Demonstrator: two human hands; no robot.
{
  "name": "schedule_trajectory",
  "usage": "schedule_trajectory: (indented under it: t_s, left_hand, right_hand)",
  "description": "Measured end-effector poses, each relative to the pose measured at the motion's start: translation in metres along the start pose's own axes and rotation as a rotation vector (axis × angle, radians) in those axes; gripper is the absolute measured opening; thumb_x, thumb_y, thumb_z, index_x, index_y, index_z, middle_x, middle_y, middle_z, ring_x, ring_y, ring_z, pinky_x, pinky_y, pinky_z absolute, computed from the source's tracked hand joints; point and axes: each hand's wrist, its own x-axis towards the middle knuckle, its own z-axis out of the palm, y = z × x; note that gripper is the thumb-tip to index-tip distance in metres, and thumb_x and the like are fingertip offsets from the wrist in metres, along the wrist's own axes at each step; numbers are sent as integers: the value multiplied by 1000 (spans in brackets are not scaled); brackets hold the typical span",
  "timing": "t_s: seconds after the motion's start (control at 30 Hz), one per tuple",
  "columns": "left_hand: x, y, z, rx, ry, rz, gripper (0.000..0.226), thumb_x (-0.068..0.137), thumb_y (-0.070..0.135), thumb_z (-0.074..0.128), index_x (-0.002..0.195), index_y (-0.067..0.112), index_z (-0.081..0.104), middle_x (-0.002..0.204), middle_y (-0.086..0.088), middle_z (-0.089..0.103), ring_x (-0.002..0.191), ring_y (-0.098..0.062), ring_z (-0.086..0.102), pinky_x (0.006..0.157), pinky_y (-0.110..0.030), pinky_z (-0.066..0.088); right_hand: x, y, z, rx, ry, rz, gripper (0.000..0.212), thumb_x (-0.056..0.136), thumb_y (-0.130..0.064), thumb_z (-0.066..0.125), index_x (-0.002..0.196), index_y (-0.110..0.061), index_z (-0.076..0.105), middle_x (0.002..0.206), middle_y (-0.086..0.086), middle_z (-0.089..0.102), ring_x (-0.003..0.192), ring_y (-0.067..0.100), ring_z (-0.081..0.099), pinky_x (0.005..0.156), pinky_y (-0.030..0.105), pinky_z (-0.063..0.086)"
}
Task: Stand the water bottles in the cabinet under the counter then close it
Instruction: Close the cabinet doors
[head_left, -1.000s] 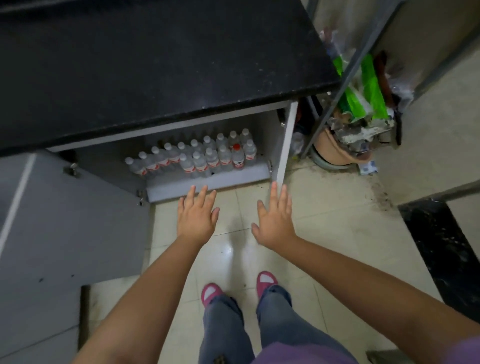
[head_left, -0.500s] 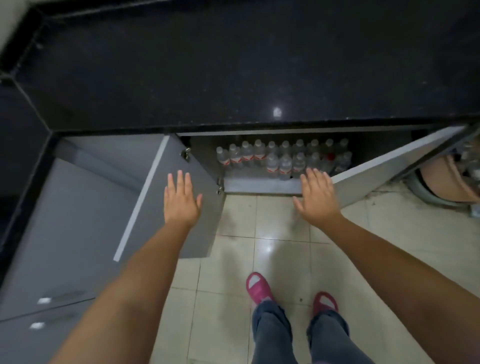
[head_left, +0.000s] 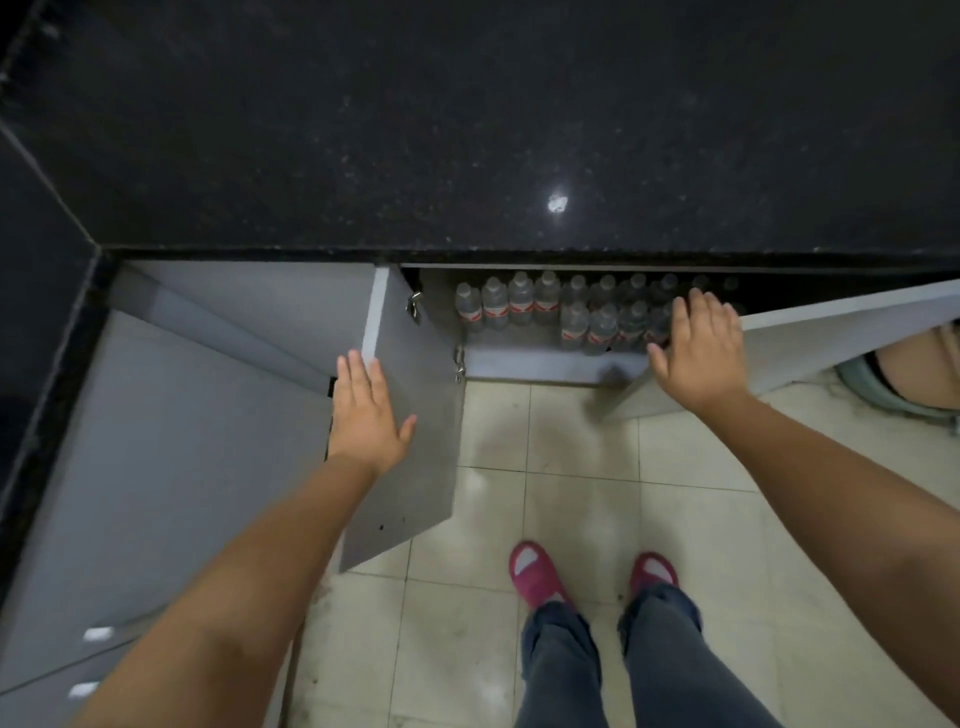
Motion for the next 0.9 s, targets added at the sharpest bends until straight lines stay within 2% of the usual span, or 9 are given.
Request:
schedule_trajectory:
  t_s: [0.13, 0.27, 0.4, 0.53, 0.63, 0.7, 0.77, 0.83, 0.9]
  left_hand:
    - [-15, 39, -3, 80, -55, 277, 86, 94, 53, 34, 147, 4, -11, 145, -13, -33, 143, -33, -24, 113, -41, -19]
    - [-11, 94, -7, 216, -56, 551, 91, 85, 69, 17, 149, 9, -7, 158, -10, -18, 133, -22, -31, 109, -39, -21]
    - [14, 162, -15, 166, -1, 489, 88, 89, 64, 23, 149, 7, -8, 159, -12, -14, 147, -26, -16, 120, -43, -8]
    - [35, 212, -24, 73, 136, 351, 74, 97, 50, 24, 148, 7, -9, 159, -12, -14, 148, -25, -13, 121, -42, -6]
    - [41, 232, -31, 96, 162, 257, 72, 99, 47, 22, 148, 6, -9, 159, -15, -11, 148, -27, -10, 121, -43, -2]
    - [40, 238, -35, 131, 261, 295, 69, 96, 45, 26, 146, -1, 10, 156, -20, 19, 146, -29, 19, 118, -47, 21]
    - [43, 246, -37, 138, 288, 411, 64, 84, 40, 33, 129, -5, 42, 132, -22, 58, 122, -33, 57, 94, -55, 47]
    - [49, 254, -49, 126, 293, 422, 62, 82, 37, 36, 122, -7, 55, 126, -24, 61, 119, -35, 58, 88, -60, 48]
    - [56, 266, -67, 112, 292, 408, 65, 92, 38, 32, 138, -7, 36, 147, -26, 38, 139, -30, 25, 108, -57, 32]
  right_hand:
    - [-1, 7, 1, 40, 28, -64, 66, 93, -37, 35, 144, 3, 23, 154, 24, 19, 145, 35, 16, 121, 43, 8]
    - [-2, 23, -3, 66, -37, -170, 66, 90, -36, 24, 147, -2, 17, 158, 17, 10, 147, 29, 9, 121, 40, 6]
    - [-3, 41, -4, 53, -21, -236, 54, 96, -21, 39, 143, 2, 26, 155, 19, 23, 144, 32, 22, 119, 39, 7]
    - [1, 57, 6, 35, 8, -254, 51, 83, -21, 34, 122, 4, 56, 128, 21, 61, 119, 37, 58, 99, 53, 36]
    - [1, 67, 8, 7, 44, -270, 55, 84, -25, 29, 126, 2, 53, 131, 19, 59, 126, 32, 51, 109, 46, 24]
    - [6, 75, 1, 40, 206, -252, 51, 88, -25, 28, 128, 0, 48, 131, 19, 59, 132, 30, 43, 122, 34, 8]
    - [16, 82, -12, 77, 364, -250, 44, 93, -27, 27, 127, -3, 40, 131, 20, 59, 130, 29, 34, 119, 35, -2]
    - [32, 88, -27, 37, 439, -212, 49, 86, -33, 34, 126, -5, 40, 129, 18, 61, 128, 31, 41, 116, 48, 20]
    - [49, 92, -44, -20, 390, -108, 57, 80, -38, 35, 124, -4, 50, 127, 15, 63, 121, 32, 57, 97, 57, 44]
